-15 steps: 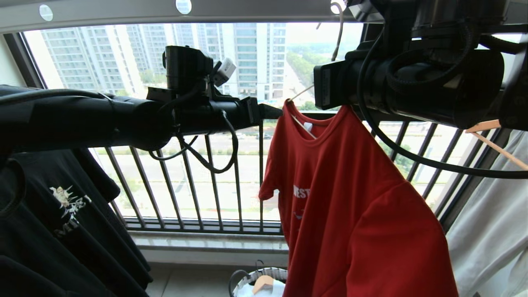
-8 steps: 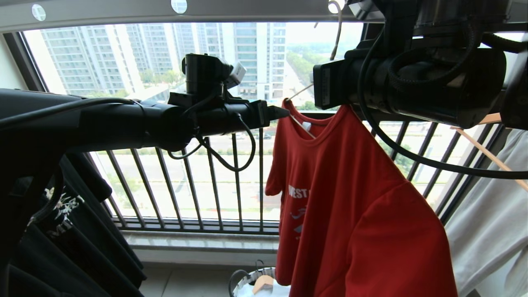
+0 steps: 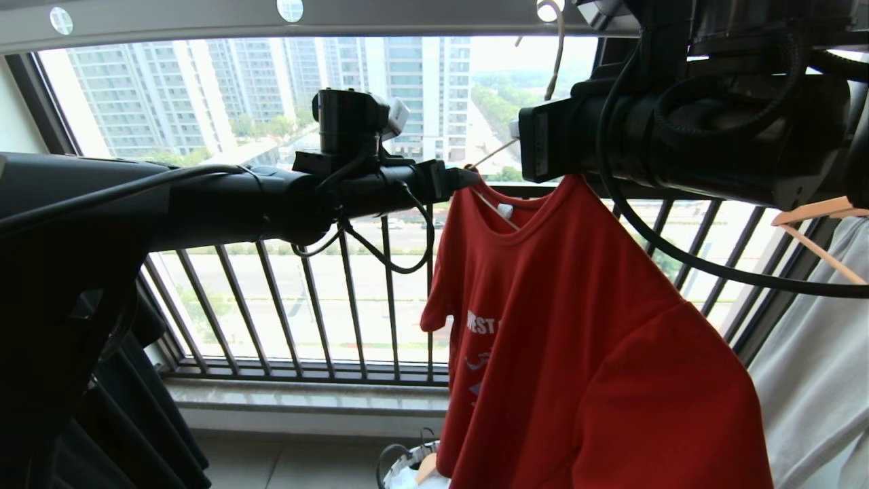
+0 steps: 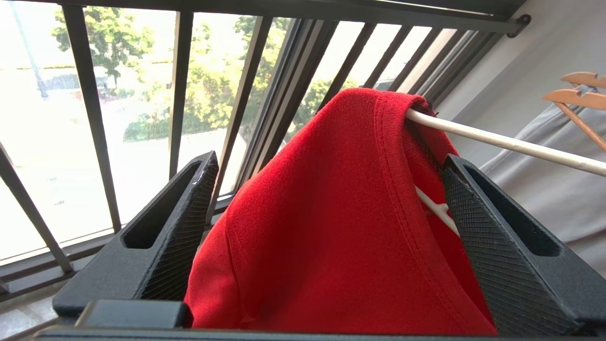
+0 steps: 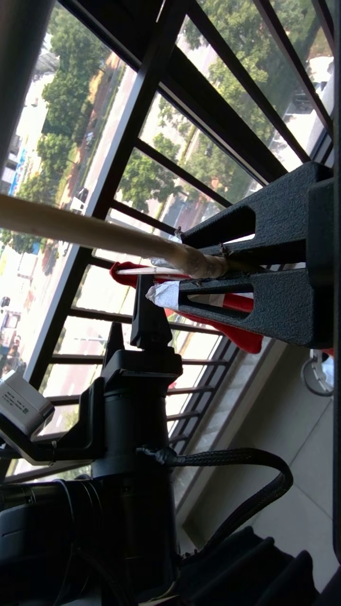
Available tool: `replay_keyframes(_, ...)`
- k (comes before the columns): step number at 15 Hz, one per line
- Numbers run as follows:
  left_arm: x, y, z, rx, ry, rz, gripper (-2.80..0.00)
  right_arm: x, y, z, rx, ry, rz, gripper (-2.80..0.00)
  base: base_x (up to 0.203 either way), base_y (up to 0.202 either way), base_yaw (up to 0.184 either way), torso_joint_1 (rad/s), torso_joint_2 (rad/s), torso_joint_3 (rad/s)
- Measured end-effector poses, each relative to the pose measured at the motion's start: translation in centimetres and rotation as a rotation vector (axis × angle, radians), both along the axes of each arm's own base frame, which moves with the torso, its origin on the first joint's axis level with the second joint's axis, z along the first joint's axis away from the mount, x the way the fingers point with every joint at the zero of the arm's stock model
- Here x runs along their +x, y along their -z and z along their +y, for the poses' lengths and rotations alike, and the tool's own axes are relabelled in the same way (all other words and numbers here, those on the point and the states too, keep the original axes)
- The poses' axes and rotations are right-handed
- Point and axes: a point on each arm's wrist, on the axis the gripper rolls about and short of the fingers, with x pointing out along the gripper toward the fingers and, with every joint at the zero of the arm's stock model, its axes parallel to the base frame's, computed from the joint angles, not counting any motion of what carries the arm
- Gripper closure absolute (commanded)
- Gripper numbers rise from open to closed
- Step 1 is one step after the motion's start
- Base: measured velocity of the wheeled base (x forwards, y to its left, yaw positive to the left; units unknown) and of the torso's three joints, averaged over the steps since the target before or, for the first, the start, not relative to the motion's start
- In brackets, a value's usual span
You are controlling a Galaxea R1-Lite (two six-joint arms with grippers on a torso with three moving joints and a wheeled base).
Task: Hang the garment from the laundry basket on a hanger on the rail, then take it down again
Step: Take the clothes off the clothes rack
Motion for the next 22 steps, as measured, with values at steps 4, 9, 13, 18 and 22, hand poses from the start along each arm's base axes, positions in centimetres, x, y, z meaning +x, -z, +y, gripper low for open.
replay_keyframes(4,0.8,1.0,-0.3,0.05,-0.044,-0.017,-2.8,-0.1,-0.2,-0.1,0.003,-0.004,-0.003,0.0,0.0,0.0,0.0,0.0,0.0,0.0)
replay_keyframes(9,1.4,1.6,-0.5,0.064,-0.07,-0.023,-2.8,-0.1,-0.1,-0.2,0.002,-0.008,-0.001,0.0,0.0,0.0,0.0,0.0,0.0,0.0)
replay_keyframes(13,1.5,1.9,-0.5,0.074,-0.111,-0.017,-2.8,-0.1,-0.1,-0.1,0.001,-0.009,0.0,0.0,0.0,0.0,0.0,0.0,0.0,0.0)
replay_keyframes(18,1.4,1.6,-0.3,0.068,-0.123,-0.015,-2.8,0.1,0.0,0.0,-0.001,-0.007,0.0,0.0,0.0,0.0,0.0,0.0,0.0,0.0)
replay_keyframes(22,0.9,1.0,0.0,0.022,-0.127,0.008,-2.8,0.2,0.0,0.0,0.0,-0.004,-0.001,0.0,0.0,0.0,0.0,0.0,0.0,0.0)
